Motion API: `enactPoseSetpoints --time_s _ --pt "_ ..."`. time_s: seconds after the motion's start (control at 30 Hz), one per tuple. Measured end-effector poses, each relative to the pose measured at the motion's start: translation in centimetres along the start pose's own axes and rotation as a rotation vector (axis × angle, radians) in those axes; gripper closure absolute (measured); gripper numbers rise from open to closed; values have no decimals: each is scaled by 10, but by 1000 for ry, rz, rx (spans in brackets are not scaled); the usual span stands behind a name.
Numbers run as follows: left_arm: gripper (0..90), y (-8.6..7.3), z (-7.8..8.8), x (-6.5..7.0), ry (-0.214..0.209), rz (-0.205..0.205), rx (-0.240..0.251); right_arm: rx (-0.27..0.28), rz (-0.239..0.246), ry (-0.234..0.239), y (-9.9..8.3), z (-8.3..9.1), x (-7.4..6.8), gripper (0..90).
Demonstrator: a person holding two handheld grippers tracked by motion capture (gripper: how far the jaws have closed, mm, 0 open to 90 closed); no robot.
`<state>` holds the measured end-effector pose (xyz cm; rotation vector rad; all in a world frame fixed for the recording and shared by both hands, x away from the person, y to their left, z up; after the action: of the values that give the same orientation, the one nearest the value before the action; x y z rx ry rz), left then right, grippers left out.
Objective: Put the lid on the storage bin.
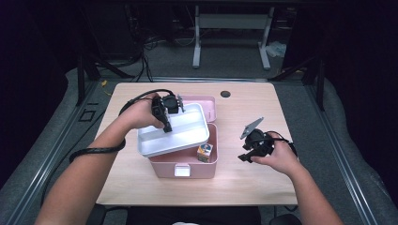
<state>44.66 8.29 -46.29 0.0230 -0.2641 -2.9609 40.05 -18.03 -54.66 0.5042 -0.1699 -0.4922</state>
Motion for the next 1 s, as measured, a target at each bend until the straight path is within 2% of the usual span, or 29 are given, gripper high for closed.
enactPoseSetpoints --time_s 0.3,0.43,0.57,0.67,0.73,0.8,1.0 --pt "894 19 -16 14 -7 -144 -19 7 -4 0 1 -1 0 503" --pt "894 24 -21 19 -17 -165 -28 8 -1 -7 1 -2 1 503" --pt "894 25 -24 19 -13 -169 -44 7 -3 -1 2 -2 0 503" --pt "891 25 -28 22 -25 -175 -48 9 3 -11 2 -3 1 503" --pt "893 25 -31 24 -41 -172 -45 10 2 -9 2 -3 1 503" --pt "894 24 -34 23 -39 -173 -47 -3 0 -1 1 -2 1 503" --pt "894 23 -42 23 -41 -169 -47 14 -4 -5 3 -5 2 503"
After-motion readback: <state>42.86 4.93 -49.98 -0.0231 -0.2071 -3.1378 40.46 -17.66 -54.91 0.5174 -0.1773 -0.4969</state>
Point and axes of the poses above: each handheld gripper's, and its own axes: z roughly backward along the jaws, y roughly out of its top, x roughly to its right, the point moved 9 cm from there along -z, roughly forward along the jaws, and after that the axes turned 3 degrees about x, right-handed, at the moved point
